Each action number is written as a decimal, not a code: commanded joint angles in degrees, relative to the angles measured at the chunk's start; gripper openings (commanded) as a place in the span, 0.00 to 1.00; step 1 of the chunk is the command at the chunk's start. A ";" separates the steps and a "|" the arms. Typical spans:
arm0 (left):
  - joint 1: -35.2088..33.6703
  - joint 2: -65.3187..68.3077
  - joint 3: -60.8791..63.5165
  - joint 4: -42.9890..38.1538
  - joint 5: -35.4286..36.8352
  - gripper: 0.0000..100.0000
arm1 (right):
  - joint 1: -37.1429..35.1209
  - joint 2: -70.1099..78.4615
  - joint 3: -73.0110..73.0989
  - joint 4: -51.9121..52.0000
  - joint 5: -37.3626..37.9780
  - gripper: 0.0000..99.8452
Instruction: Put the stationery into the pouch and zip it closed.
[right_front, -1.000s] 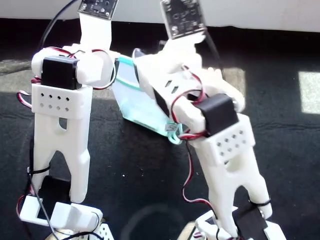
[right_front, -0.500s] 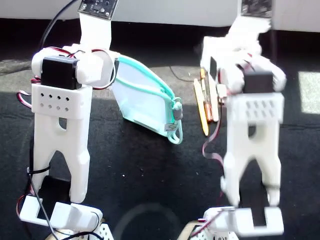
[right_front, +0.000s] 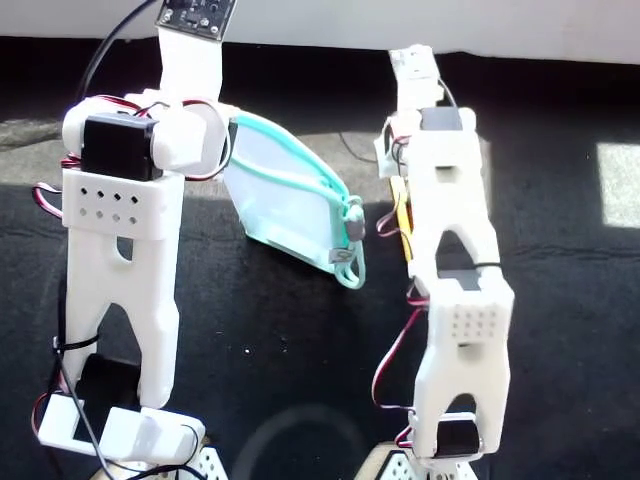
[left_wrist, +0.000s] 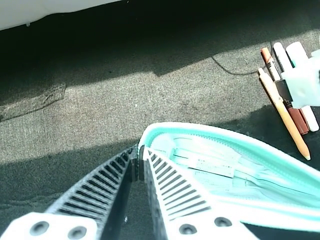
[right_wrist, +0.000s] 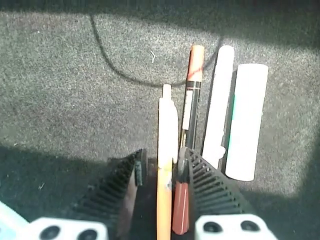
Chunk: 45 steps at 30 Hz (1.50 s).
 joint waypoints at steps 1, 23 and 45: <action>0.75 3.03 3.21 2.11 0.09 0.01 | -1.63 6.64 -14.37 4.79 4.92 0.11; 0.75 3.03 3.30 2.11 0.09 0.01 | -1.98 28.26 -31.52 13.14 24.88 0.01; 0.57 3.03 3.30 2.29 0.09 0.01 | 4.53 -9.80 -22.55 25.19 11.60 0.01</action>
